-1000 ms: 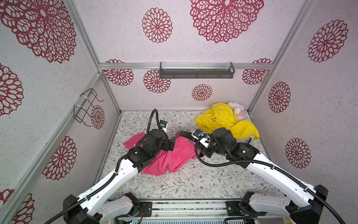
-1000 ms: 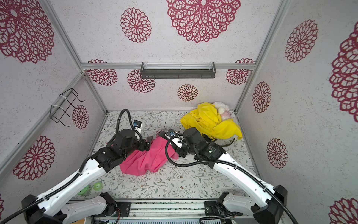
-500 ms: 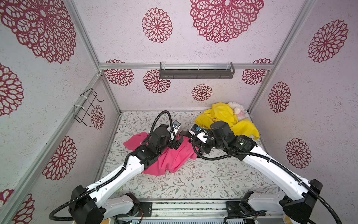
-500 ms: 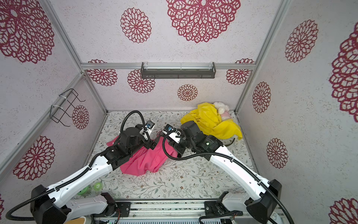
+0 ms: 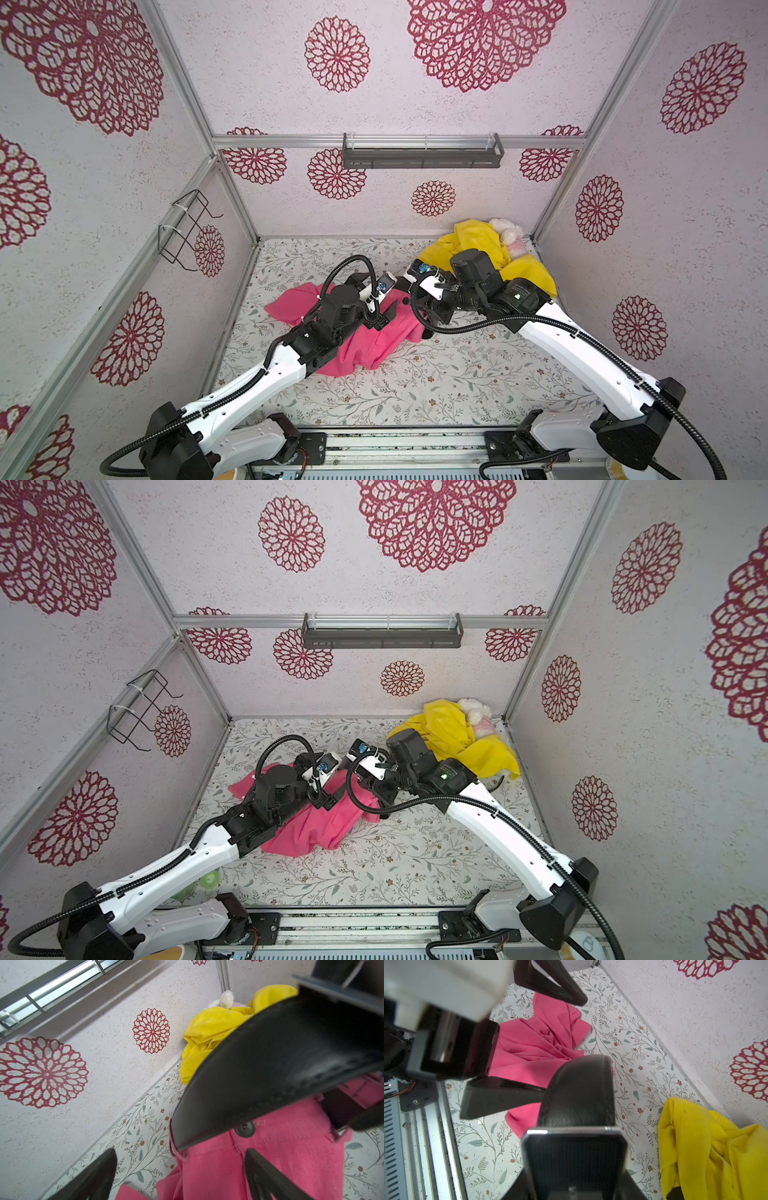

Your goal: Remove the belt from the trousers

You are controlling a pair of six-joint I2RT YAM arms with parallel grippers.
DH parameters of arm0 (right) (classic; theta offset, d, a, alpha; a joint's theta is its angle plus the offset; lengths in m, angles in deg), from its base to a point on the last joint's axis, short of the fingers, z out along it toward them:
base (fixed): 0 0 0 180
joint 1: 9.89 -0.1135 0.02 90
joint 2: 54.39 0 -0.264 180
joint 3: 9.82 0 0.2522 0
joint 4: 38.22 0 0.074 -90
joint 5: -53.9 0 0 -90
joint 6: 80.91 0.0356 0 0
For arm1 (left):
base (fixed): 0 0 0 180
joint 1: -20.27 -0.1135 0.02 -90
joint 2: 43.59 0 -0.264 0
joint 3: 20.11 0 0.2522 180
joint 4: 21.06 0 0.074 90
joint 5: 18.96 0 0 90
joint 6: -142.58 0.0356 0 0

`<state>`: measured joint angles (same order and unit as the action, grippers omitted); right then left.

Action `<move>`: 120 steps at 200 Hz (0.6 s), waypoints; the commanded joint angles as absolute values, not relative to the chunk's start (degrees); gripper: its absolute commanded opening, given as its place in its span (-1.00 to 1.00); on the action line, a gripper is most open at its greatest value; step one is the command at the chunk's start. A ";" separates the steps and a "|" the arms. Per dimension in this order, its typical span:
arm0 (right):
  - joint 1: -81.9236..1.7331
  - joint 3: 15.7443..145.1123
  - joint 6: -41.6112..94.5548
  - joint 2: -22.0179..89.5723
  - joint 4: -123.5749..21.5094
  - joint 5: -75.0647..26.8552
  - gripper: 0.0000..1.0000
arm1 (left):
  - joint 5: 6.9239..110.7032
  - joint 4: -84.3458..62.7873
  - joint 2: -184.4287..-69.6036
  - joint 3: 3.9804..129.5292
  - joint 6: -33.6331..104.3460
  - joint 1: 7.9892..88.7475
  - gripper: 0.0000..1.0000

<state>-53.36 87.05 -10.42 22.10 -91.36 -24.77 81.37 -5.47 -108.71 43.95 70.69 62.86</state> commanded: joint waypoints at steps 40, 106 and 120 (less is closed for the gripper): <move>-53.14 89.90 -11.13 21.03 -90.47 -17.20 -1.00 | 82.65 -12.17 -109.86 46.86 78.10 63.16 0.96; -50.79 87.69 -10.27 20.48 -88.29 -17.43 -1.00 | 79.76 -11.99 -118.23 51.41 76.72 62.15 -0.50; -48.64 86.75 -9.25 20.67 -86.11 -18.79 -1.00 | 84.13 -11.25 -116.96 50.09 75.08 62.03 -1.00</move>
<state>-50.62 86.50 -10.29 22.23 -92.85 -20.55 80.78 -10.76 -117.91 50.58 75.36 62.16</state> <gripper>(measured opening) 0.422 0.213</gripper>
